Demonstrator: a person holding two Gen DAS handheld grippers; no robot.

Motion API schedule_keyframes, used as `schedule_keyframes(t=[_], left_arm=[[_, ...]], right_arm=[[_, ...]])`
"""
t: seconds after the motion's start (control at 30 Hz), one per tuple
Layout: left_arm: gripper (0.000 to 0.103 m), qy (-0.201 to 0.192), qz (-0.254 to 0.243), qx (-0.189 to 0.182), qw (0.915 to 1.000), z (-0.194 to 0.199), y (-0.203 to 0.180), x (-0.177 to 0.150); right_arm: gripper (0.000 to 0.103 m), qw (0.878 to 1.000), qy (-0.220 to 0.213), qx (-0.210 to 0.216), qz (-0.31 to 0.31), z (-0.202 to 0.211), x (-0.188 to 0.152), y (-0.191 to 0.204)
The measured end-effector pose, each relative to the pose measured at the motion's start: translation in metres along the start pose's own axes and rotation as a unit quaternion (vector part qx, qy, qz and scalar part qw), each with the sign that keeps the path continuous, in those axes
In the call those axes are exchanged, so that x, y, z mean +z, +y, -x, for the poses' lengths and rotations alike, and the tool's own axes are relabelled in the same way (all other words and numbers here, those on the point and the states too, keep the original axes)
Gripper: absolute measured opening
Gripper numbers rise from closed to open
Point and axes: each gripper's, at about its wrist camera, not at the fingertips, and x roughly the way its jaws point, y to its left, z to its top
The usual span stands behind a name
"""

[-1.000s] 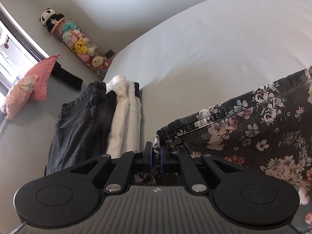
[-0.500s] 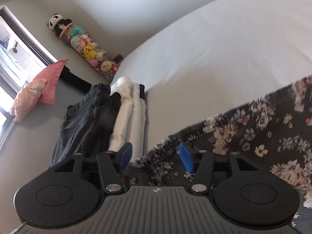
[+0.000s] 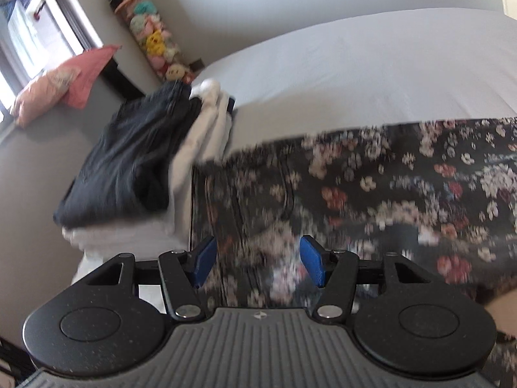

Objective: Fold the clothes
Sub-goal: 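Lay the floral jeans flat on the bed and open both grippers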

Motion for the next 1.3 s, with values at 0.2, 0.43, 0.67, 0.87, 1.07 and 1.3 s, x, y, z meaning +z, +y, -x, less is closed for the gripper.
schedule_keyframes(t=[0.2, 0.43, 0.67, 0.87, 1.07, 1.3], left_arm=[[0.067, 0.03, 0.068, -0.001, 0.9972, 0.009, 0.017, -0.039], [0.067, 0.056, 0.134, 0.001, 0.9894, 0.008, 0.04, -0.062], [0.069, 0.07, 0.211, 0.005, 0.975, 0.002, 0.06, -0.08], [0.069, 0.08, 0.244, 0.001, 0.9666, -0.007, 0.063, -0.084], [0.069, 0.075, 0.2, 0.01, 0.9769, -0.005, 0.046, -0.083], [0.069, 0.07, 0.205, 0.0, 0.9763, -0.001, 0.048, -0.084]], right_arm=[[0.0, 0.991, -0.079, -0.092, 0.053, 0.027, 0.018, 0.013], [0.009, 0.993, -0.069, -0.078, 0.056, 0.041, 0.031, -0.003], [0.039, 0.998, -0.026, -0.03, 0.043, 0.027, -0.002, -0.007], [0.041, 0.999, -0.027, -0.007, -0.036, 0.009, -0.011, -0.02], [0.037, 0.998, -0.011, 0.037, -0.05, 0.0, -0.018, -0.011], [0.005, 0.996, -0.06, -0.053, 0.047, 0.007, -0.022, 0.02]])
